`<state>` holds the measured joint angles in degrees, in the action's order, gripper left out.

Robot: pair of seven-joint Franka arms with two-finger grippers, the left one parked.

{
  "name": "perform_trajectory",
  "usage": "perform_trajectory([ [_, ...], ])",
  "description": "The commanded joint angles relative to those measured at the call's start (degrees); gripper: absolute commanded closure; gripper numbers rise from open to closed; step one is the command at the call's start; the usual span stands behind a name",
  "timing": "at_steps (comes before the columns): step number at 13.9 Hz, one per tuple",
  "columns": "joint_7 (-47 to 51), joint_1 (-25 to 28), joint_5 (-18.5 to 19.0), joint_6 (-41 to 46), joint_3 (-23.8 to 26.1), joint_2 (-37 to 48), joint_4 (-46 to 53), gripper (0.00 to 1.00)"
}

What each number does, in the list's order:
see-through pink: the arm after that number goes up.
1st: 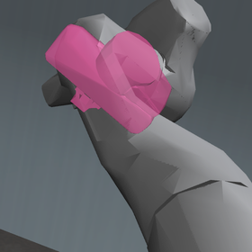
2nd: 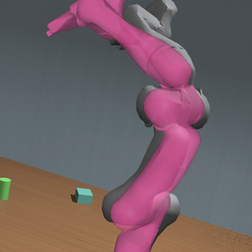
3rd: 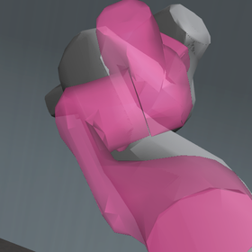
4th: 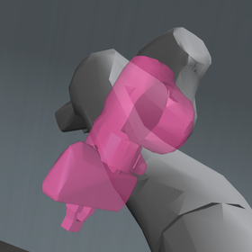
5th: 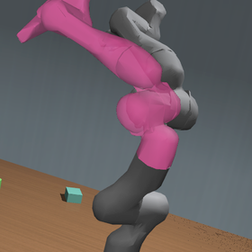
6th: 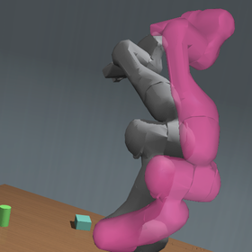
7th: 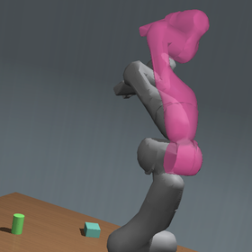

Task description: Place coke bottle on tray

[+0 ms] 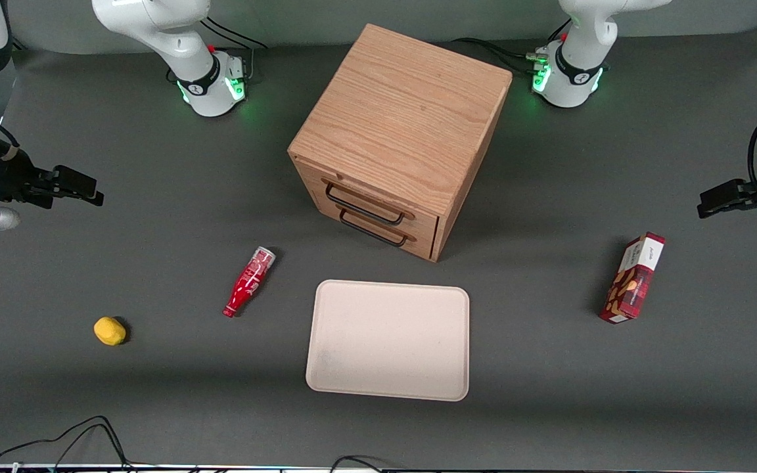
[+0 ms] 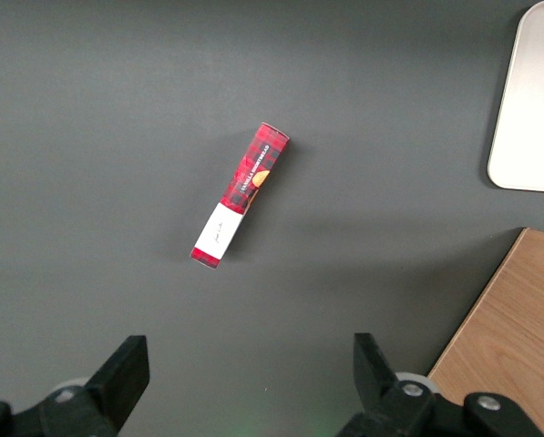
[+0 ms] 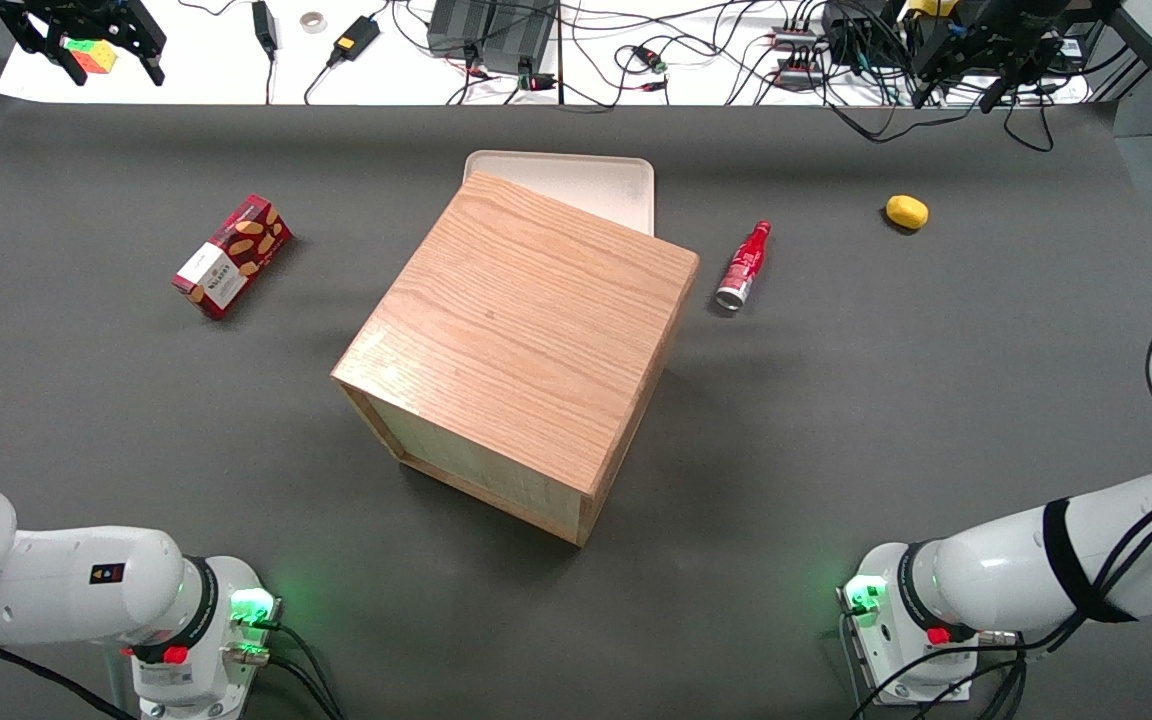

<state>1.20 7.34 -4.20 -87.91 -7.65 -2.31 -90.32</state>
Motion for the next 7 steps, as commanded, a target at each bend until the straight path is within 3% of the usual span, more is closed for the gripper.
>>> perform_trajectory([
  [1,1.17,-1.19,1.46,1.17,1.67,-0.5,1.37,0.0],
  [4,3.36,-0.84,1.12,1.86,1.76,-1.99,3.04,0.0],
  [7,15.55,-0.84,1.65,1.87,5.44,-3.83,2.7,0.0],
])
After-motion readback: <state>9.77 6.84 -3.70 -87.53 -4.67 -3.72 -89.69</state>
